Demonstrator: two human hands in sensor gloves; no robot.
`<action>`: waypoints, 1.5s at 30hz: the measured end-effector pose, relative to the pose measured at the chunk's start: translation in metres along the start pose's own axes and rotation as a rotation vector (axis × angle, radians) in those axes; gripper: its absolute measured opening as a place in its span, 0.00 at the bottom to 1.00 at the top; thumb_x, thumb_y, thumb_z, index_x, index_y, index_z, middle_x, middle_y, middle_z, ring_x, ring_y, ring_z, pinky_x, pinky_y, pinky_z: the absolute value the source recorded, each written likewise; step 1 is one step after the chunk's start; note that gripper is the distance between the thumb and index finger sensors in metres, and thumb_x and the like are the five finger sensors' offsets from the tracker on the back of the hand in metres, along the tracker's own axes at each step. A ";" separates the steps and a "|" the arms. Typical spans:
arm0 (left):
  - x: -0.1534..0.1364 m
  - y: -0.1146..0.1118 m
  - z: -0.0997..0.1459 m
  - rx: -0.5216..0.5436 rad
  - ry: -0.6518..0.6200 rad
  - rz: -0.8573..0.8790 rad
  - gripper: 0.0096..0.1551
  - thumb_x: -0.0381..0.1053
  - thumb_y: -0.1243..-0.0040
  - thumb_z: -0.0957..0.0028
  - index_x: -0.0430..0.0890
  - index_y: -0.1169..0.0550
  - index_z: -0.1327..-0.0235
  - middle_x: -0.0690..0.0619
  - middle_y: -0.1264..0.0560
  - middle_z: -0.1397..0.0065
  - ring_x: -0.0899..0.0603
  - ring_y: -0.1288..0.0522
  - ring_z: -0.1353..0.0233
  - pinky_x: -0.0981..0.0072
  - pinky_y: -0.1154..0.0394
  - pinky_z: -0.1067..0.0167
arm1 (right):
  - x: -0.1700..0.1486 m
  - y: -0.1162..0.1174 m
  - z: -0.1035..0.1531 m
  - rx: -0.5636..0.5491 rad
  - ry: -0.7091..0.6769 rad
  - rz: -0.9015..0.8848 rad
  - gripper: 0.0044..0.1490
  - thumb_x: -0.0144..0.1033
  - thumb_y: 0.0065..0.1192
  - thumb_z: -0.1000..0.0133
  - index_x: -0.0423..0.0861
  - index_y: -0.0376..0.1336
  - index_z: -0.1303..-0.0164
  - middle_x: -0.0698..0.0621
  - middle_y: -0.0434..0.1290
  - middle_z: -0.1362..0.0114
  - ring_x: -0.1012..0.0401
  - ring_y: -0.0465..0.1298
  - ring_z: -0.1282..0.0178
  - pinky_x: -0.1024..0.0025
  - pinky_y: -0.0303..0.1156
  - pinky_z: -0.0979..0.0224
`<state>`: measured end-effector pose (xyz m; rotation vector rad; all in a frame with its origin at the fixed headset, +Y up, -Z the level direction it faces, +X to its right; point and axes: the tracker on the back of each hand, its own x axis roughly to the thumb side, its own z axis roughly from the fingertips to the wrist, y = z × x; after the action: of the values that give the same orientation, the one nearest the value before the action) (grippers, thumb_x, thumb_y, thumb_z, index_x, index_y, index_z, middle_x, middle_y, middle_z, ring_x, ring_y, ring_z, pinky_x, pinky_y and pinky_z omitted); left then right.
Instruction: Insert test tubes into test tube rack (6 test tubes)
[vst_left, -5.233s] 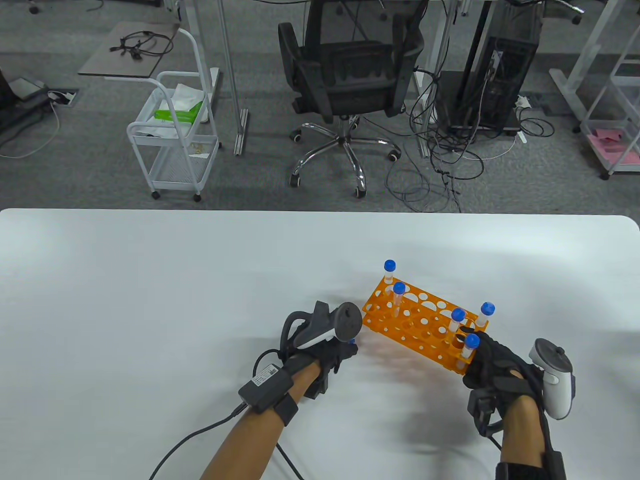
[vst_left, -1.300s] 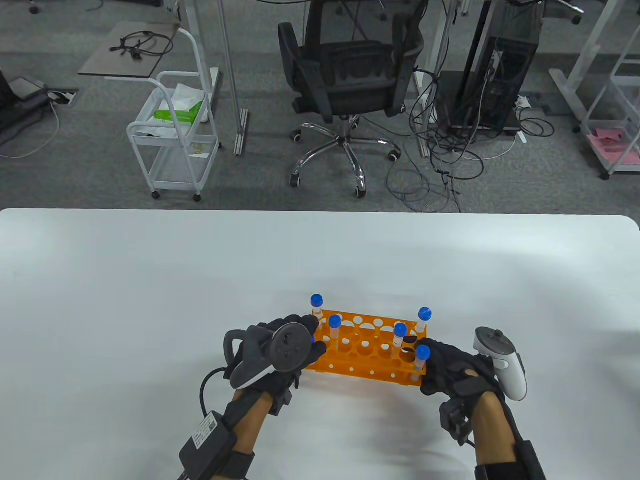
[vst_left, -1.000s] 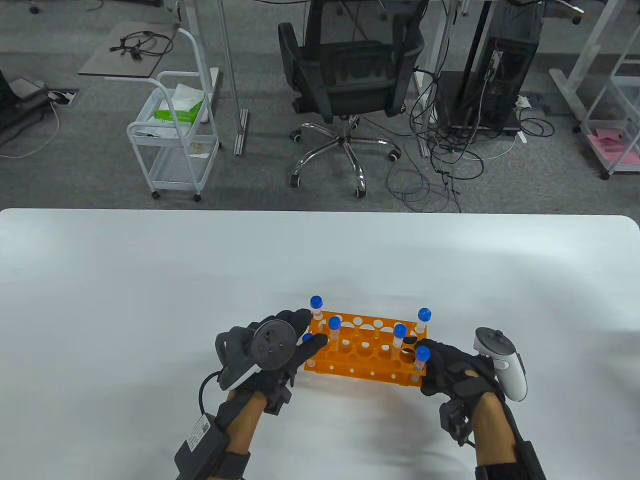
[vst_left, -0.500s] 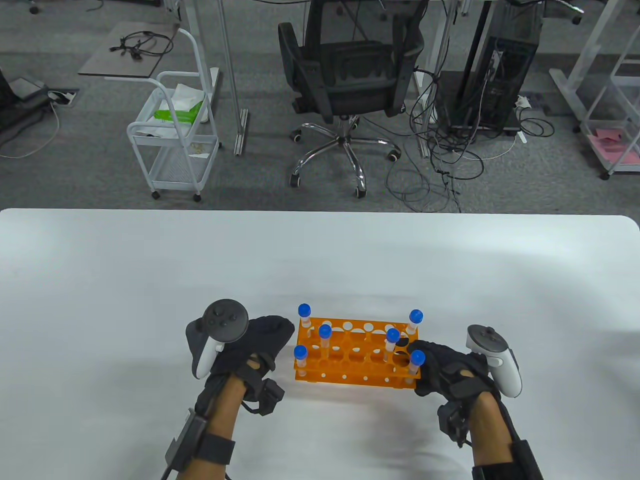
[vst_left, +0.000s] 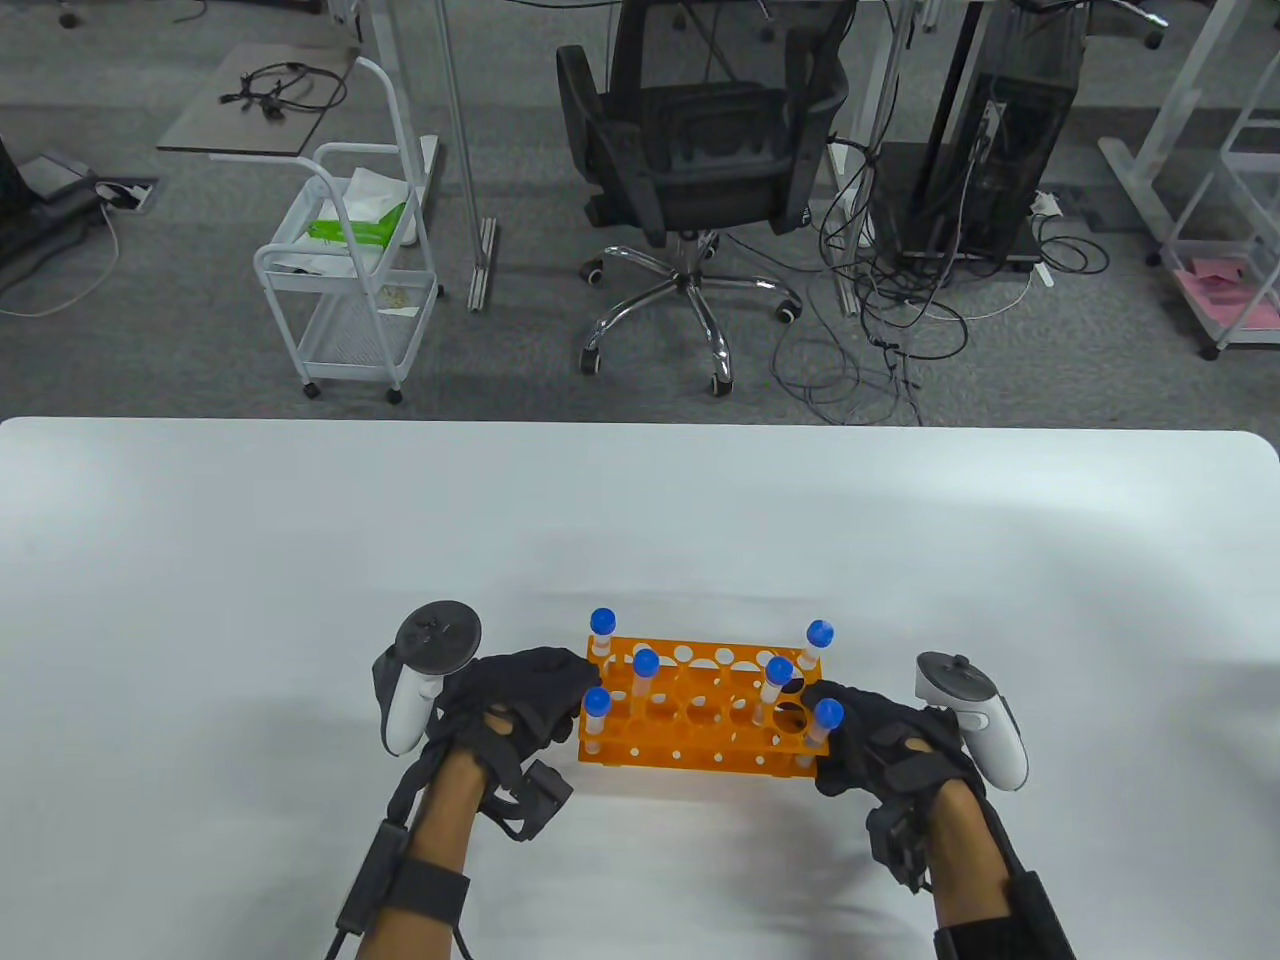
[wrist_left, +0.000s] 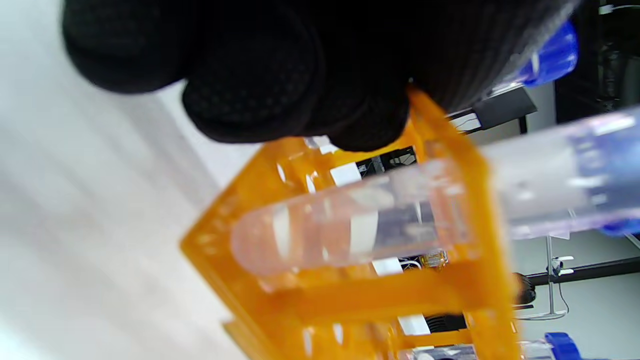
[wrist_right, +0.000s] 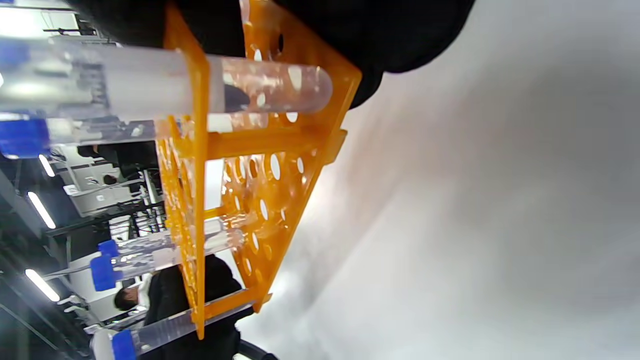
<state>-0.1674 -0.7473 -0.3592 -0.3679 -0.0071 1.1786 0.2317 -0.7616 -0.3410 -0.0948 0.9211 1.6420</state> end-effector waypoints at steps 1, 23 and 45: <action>-0.002 0.001 -0.001 0.002 0.005 0.007 0.22 0.58 0.35 0.54 0.45 0.12 0.58 0.47 0.13 0.56 0.49 0.15 0.63 0.55 0.19 0.62 | 0.000 0.001 -0.001 -0.008 0.006 0.005 0.32 0.63 0.48 0.39 0.64 0.60 0.25 0.47 0.60 0.15 0.51 0.73 0.25 0.52 0.70 0.28; -0.025 -0.002 -0.036 -0.004 0.156 -0.073 0.22 0.58 0.38 0.53 0.45 0.13 0.57 0.47 0.14 0.56 0.49 0.15 0.62 0.54 0.19 0.61 | 0.011 -0.011 -0.030 -0.324 0.103 0.232 0.25 0.62 0.55 0.42 0.64 0.68 0.38 0.55 0.63 0.20 0.55 0.70 0.28 0.55 0.66 0.23; -0.035 0.007 -0.026 0.157 0.213 -0.113 0.30 0.61 0.41 0.53 0.44 0.16 0.46 0.43 0.17 0.44 0.43 0.16 0.52 0.49 0.22 0.52 | 0.009 -0.022 -0.011 -0.526 0.043 0.339 0.37 0.63 0.52 0.45 0.54 0.64 0.30 0.48 0.70 0.28 0.51 0.75 0.37 0.54 0.73 0.37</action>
<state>-0.1824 -0.7840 -0.3792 -0.3478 0.2459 1.0163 0.2431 -0.7609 -0.3642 -0.3499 0.5328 2.1774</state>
